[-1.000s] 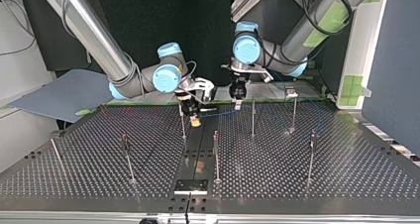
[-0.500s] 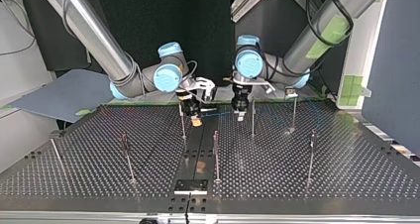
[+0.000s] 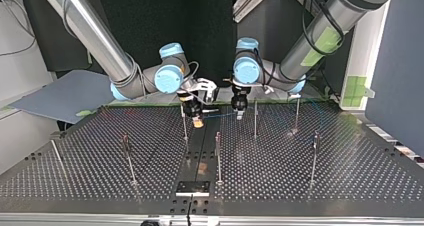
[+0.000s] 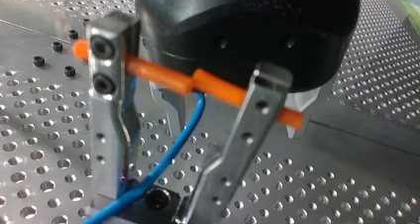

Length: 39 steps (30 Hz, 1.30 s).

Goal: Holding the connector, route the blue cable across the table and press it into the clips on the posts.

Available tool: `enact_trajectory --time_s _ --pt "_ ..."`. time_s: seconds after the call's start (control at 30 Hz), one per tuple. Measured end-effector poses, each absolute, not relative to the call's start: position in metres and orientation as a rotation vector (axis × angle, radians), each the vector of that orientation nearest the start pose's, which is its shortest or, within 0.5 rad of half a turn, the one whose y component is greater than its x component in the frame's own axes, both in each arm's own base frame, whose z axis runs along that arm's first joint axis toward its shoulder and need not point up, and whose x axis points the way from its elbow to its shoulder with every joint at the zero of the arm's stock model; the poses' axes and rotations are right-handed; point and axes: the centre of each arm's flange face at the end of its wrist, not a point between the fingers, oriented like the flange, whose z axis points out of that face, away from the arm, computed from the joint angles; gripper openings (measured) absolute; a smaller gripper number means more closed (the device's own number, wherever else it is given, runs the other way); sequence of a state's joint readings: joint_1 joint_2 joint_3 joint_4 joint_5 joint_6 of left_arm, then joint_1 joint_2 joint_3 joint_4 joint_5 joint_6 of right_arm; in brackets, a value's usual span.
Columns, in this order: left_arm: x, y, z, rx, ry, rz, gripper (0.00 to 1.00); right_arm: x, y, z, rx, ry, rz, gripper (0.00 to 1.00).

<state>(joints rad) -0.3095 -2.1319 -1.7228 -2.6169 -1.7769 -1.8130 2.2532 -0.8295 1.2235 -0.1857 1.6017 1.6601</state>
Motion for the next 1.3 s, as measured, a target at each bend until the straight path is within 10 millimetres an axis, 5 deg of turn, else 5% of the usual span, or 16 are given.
enact_trajectory --time_s 0.23,0.83,1.3 --pt "0.535 -0.294 0.150 -0.090 1.756 -0.210 0.00 0.558 -0.482 0.207 1.848 -1.013 1.561 0.00" --pt "0.530 -0.299 0.163 -0.093 1.742 -0.214 0.00 0.558 -0.481 0.212 1.849 -1.005 1.560 0.00" --pt "0.520 -0.291 0.218 -0.129 1.702 -0.190 0.00 0.544 -0.469 0.280 1.813 -1.020 1.597 0.00"
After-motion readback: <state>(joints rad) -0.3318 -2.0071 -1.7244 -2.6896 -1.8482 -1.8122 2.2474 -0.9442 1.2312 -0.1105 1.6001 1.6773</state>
